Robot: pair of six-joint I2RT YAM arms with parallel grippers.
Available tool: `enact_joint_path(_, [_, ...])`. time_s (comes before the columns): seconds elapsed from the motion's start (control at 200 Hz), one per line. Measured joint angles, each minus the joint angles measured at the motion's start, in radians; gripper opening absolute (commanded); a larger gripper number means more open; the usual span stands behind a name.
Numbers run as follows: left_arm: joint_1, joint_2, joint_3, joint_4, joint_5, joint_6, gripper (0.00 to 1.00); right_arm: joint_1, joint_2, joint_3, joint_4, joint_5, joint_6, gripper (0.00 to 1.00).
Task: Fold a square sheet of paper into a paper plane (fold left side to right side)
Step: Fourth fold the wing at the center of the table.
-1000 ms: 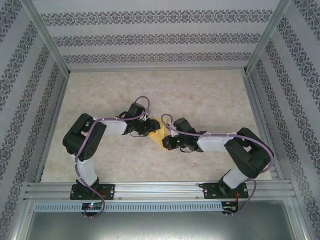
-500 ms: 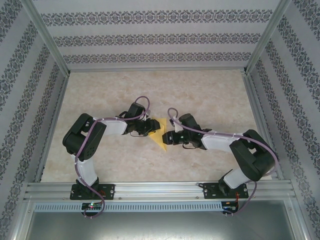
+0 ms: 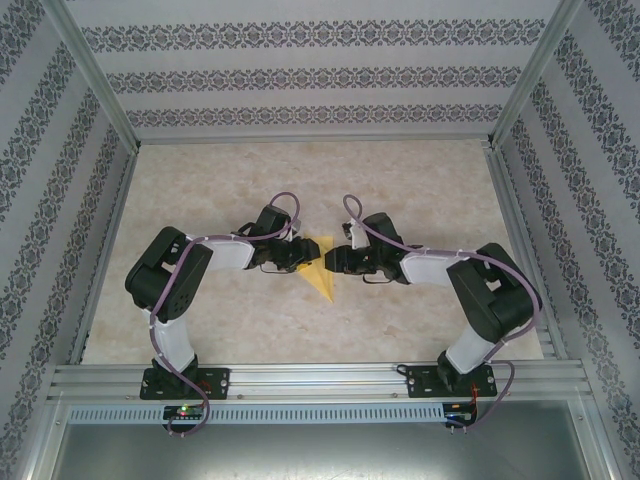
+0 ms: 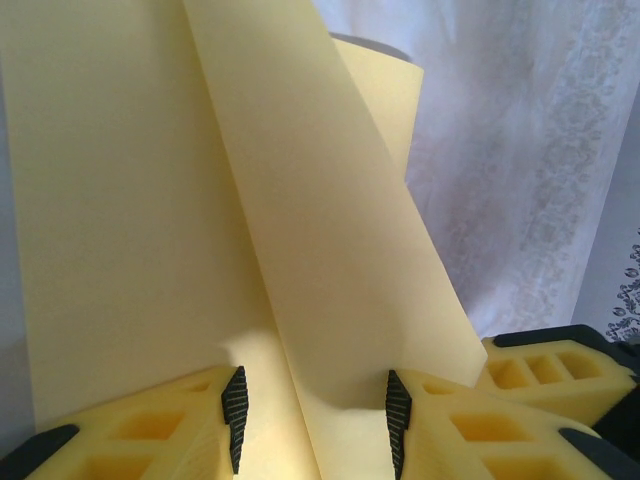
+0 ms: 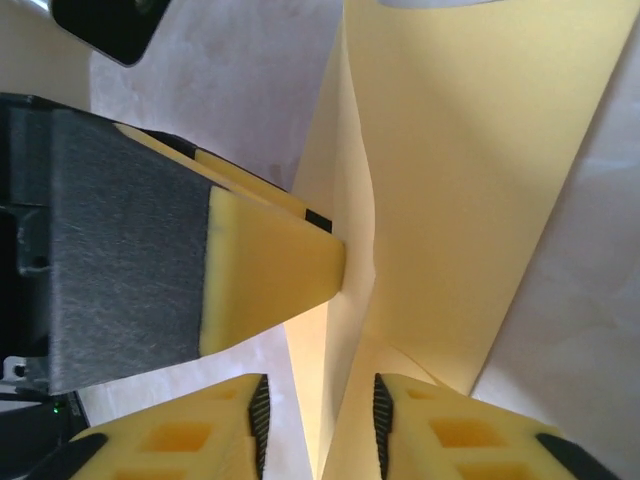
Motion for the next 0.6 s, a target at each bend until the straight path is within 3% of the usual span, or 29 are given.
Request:
enact_joint_path(0.235, [0.000,0.000,0.000,0.000,0.000,0.000,0.45,0.000,0.016,0.002,-0.002,-0.004,0.010,0.03])
enact_joint_path(0.599, [0.000,0.000,0.000,0.000,0.000,0.000,0.45,0.000,0.031,0.035,-0.083,0.044,-0.028,0.01])
